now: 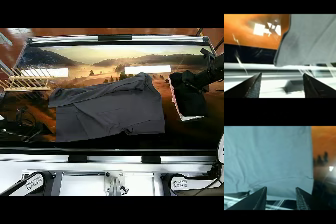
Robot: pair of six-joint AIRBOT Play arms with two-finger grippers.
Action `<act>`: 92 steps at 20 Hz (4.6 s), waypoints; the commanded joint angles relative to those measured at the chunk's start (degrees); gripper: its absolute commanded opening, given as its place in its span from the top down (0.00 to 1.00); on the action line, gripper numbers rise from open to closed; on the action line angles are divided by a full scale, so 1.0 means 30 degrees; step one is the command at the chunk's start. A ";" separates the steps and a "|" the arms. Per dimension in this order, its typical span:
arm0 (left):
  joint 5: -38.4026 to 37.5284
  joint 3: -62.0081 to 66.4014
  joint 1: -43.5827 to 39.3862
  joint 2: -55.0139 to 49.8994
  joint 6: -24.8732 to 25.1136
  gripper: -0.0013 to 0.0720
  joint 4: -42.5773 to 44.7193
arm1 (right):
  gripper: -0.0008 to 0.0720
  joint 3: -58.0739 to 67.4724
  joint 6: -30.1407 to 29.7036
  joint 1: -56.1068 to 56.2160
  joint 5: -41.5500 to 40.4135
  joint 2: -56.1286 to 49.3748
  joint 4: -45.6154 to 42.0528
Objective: Fold the shirts.
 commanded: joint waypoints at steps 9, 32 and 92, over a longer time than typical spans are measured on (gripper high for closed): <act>0.3825 -0.1413 -0.2412 -0.2142 0.0379 0.16 -0.1945 | 0.13 -0.0182 -0.0678 -0.0189 0.0663 0.0029 0.0444; 0.1275 0.0175 -0.3410 0.0321 0.0648 0.94 -0.3104 | 0.23 -0.8932 -0.2098 0.0510 0.4758 -0.2987 -0.1785; 0.8109 2.1464 -0.4881 -1.3588 -0.1953 0.94 0.1960 | 0.89 0.4262 -0.0415 0.4255 1.9241 -0.8604 -0.0423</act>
